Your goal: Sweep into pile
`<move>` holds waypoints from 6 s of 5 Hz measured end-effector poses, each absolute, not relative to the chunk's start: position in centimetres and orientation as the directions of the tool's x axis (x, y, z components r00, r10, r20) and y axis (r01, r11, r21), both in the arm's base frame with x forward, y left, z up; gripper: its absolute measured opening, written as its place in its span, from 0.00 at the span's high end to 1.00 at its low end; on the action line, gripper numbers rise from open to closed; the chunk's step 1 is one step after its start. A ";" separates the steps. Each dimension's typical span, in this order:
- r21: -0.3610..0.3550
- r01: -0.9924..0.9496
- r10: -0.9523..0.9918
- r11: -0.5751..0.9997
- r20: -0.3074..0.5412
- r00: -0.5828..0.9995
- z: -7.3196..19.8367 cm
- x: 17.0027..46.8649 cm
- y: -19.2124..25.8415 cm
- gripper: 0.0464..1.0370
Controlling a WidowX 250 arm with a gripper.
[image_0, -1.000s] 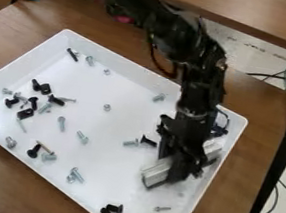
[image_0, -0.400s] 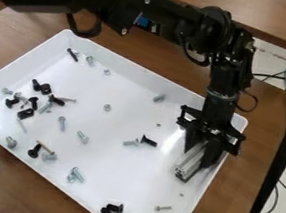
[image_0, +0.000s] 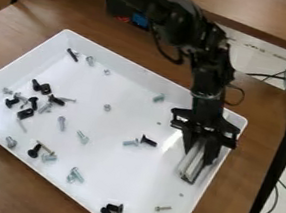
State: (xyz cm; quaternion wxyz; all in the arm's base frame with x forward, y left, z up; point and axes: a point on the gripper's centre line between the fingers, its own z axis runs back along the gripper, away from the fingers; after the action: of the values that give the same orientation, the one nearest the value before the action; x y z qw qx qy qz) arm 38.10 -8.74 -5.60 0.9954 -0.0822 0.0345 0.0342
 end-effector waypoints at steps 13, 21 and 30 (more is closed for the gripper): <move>-0.163 -0.117 0.124 0.980 0.032 0.992 0.0 33.1 -3.8 0.68; 0.014 -0.247 0.247 0.969 -0.130 0.960 -3.9 27.9 17.1 0.69; -0.110 0.002 -0.002 0.994 0.001 1.000 -3.0 29.7 -7.4 0.69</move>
State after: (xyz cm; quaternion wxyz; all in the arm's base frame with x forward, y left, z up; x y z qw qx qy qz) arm 29.66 -7.41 -3.03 0.9985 -0.0552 -0.0003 -0.0008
